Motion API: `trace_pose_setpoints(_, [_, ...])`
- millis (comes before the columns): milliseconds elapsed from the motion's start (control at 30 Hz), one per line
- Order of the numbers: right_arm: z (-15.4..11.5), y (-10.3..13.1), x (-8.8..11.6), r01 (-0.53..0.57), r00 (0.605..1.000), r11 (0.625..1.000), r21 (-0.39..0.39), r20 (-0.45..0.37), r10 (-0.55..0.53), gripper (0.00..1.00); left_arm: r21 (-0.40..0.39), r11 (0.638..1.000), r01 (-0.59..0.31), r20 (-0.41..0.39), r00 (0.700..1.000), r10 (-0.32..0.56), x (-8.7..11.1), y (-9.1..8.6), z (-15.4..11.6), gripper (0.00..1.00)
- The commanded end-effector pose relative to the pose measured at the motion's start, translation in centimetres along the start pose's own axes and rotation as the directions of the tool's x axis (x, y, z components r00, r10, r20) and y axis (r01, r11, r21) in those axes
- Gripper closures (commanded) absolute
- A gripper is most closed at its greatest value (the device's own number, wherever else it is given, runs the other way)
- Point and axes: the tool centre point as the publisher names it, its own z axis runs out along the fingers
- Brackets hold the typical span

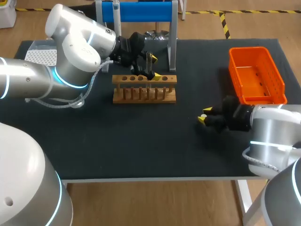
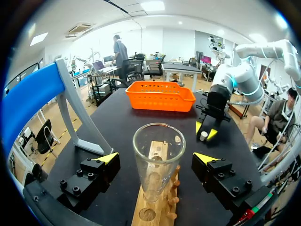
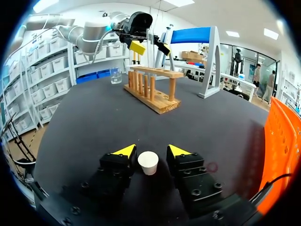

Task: Invert the test tube, pick up the pipette, mount the tip to pipette, aspirate from beaker and dispense into the tube, eject the tip, return the pipette, and cap with the stopper.

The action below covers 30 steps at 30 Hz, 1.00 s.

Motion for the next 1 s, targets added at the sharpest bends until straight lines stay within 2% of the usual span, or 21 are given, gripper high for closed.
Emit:
trace_pose_setpoints(33, [0.13,-0.08,0.04,-0.001,1.0,1.0,-0.002,0.006,0.001,0.6,-0.002,1.0,0.001,-0.004,1.0,-0.001,-0.13,-0.01,0.0,0.0])
trace_pose_setpoints(500, [0.13,-0.22,-0.14,-0.004,1.0,1.0,-0.001,0.012,0.004,0.66,-0.002,1.0,0.001,-0.004,1.0,-0.001,-0.13,-0.01,0.0,0.0])
trace_pose_setpoints(667, [0.14,-0.28,-0.17,-0.005,1.0,1.0,0.0,0.011,0.005,0.81,-0.002,1.0,0.001,-0.004,1.0,-0.001,-0.13,-0.01,0.0,0.0])
trace_pose_setpoints(800, [0.15,-0.32,-0.13,-0.005,1.0,1.0,0.0,0.008,0.005,0.99,-0.002,1.0,0.001,-0.004,1.0,-0.001,-0.13,-0.01,0.0,0.0])
trace_pose_setpoints(1000, [0.15,-0.31,0.01,0.0,1.0,1.0,-0.001,0.004,0.0,1.0,-0.002,1.0,0.001,-0.004,1.0,-0.001,-0.13,-0.01,0.0,0.0])
